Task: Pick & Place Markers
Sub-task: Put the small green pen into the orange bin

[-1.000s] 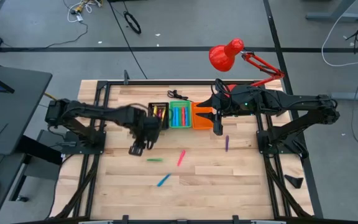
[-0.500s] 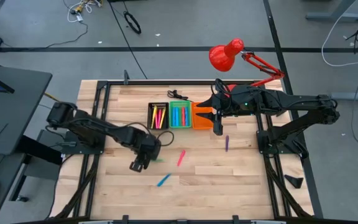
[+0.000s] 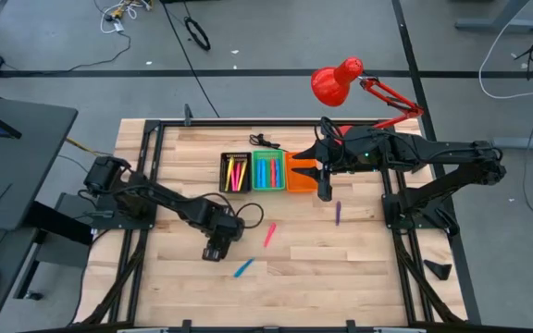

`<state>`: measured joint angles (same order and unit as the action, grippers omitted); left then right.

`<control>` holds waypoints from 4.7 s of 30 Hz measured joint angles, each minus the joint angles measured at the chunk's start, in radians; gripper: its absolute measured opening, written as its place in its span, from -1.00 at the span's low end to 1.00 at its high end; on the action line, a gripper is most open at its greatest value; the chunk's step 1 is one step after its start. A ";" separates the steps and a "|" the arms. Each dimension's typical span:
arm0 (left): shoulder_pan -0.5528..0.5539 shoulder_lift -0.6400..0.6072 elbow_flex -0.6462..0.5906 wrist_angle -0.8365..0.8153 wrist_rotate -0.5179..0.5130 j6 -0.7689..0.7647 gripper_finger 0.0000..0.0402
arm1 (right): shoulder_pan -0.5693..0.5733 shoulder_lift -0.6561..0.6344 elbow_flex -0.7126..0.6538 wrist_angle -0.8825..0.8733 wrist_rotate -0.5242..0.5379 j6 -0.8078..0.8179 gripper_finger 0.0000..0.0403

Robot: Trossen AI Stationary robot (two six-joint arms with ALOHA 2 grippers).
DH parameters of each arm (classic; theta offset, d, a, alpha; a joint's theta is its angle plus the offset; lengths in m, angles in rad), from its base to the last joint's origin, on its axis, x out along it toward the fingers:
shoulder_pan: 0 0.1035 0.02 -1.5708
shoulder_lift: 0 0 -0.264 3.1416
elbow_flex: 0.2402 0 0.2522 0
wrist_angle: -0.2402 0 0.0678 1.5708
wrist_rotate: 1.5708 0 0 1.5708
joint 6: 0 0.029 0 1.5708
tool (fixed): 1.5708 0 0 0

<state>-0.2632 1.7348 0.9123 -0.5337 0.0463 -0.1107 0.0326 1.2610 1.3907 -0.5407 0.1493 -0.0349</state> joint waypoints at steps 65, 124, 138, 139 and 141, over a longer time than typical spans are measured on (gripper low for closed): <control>0.338 -0.349 0.336 0.801 -0.032 0.055 -0.86 | -0.008 0.073 0.000 0.435 -0.004 0.091 -0.04; 0.485 -0.422 0.362 0.138 -0.015 -0.148 -0.03 | 0.008 0.011 0.001 -0.116 0.415 0.868 -0.83; 0.485 -0.422 0.362 0.139 -0.014 -0.133 -0.03 | -0.154 0.136 0.000 -0.488 -0.003 1.159 -0.83; 0.485 -0.422 0.362 0.140 -0.014 -0.132 -0.03 | -0.168 0.154 0.000 -0.487 -0.026 1.152 -0.83; 0.485 -0.422 0.362 0.140 -0.014 -0.132 -0.03 | -0.197 0.195 0.000 -0.485 -0.067 1.140 -0.83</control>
<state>0.2214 1.3132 1.2743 -0.3941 0.0326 -0.2424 -0.1648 1.4558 1.3907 -1.0256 0.0828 1.1053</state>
